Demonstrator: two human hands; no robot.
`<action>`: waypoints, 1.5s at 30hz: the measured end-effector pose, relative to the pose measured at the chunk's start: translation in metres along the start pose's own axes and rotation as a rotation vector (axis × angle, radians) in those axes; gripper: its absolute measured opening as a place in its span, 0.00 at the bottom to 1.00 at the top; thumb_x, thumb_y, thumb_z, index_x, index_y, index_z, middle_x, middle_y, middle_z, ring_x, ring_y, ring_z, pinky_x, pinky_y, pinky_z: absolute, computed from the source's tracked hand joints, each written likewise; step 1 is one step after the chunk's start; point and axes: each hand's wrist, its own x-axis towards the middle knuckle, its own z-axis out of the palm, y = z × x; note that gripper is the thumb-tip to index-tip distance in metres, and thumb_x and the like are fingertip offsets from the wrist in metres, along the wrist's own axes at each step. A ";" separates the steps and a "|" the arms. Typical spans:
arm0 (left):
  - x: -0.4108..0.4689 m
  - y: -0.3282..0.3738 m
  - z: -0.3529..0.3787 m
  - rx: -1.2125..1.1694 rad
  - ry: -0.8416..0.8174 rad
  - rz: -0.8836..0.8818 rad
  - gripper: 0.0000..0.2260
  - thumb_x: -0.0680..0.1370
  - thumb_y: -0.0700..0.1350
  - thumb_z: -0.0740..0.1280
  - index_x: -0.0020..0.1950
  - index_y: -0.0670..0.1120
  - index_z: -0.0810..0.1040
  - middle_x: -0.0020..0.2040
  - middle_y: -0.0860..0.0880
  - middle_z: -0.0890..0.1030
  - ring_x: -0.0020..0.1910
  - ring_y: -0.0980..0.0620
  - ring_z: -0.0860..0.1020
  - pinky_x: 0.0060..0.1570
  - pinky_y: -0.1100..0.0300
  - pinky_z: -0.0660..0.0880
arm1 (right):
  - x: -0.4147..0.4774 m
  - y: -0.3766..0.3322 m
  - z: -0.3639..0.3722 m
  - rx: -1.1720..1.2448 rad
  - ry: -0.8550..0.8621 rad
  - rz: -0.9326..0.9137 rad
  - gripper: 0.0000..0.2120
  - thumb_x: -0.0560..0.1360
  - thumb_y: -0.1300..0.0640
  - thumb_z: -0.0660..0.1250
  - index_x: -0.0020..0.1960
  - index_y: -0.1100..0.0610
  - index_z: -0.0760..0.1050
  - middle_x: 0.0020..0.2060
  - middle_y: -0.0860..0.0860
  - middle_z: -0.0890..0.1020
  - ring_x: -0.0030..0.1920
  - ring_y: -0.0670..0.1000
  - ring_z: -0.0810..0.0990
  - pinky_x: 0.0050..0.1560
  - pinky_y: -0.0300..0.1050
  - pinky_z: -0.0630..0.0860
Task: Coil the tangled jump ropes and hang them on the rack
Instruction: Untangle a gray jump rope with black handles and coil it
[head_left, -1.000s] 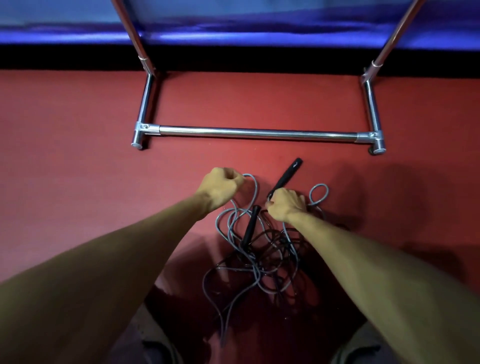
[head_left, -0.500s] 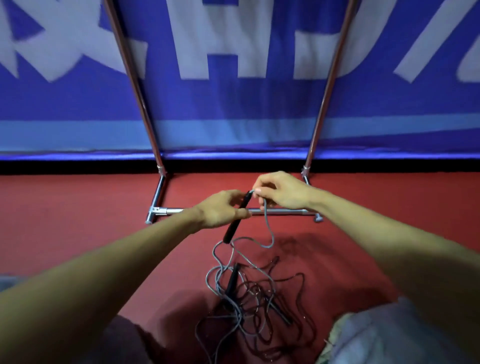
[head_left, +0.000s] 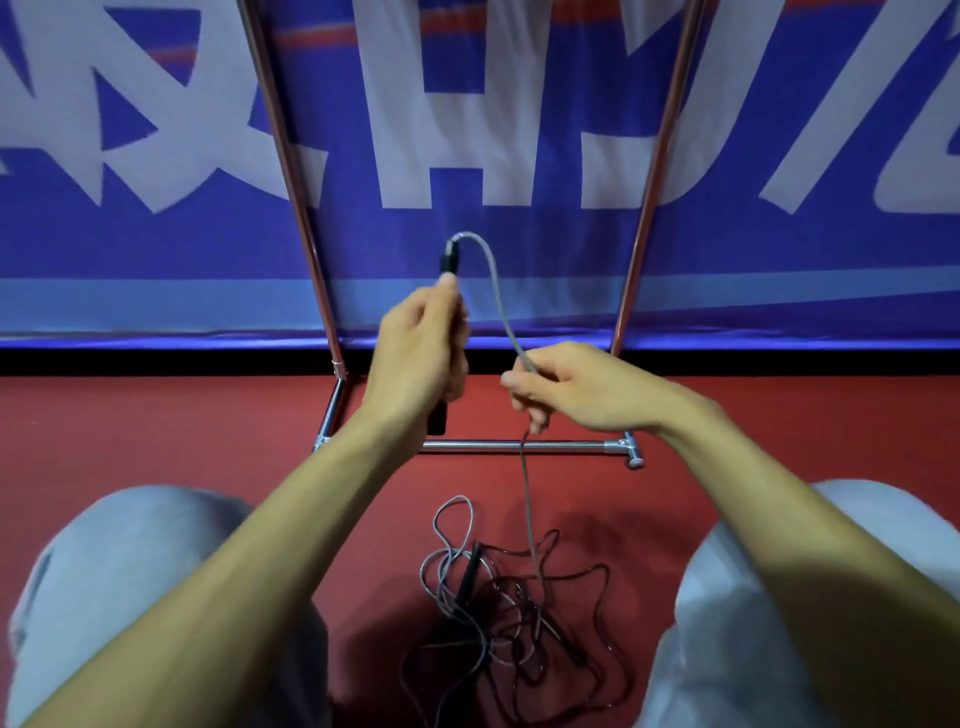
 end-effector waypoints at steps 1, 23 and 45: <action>0.004 0.005 -0.005 -0.076 0.059 -0.039 0.15 0.83 0.49 0.57 0.37 0.47 0.67 0.27 0.51 0.65 0.21 0.55 0.58 0.24 0.65 0.54 | 0.000 0.002 0.001 -0.022 0.001 0.006 0.14 0.80 0.51 0.60 0.40 0.56 0.75 0.33 0.48 0.81 0.37 0.46 0.82 0.46 0.41 0.75; -0.017 -0.027 -0.004 0.326 -0.415 -0.152 0.10 0.80 0.36 0.63 0.54 0.47 0.81 0.51 0.43 0.84 0.44 0.52 0.81 0.50 0.59 0.78 | -0.009 -0.020 -0.019 0.953 0.679 -0.060 0.04 0.80 0.61 0.61 0.47 0.59 0.68 0.38 0.60 0.82 0.39 0.61 0.85 0.38 0.49 0.82; -0.005 -0.003 -0.017 -0.754 0.238 -0.290 0.05 0.82 0.36 0.58 0.49 0.38 0.73 0.46 0.41 0.80 0.40 0.45 0.83 0.39 0.54 0.82 | -0.003 -0.006 0.024 0.377 -0.220 0.110 0.14 0.75 0.74 0.59 0.50 0.58 0.74 0.48 0.56 0.81 0.48 0.49 0.78 0.48 0.39 0.75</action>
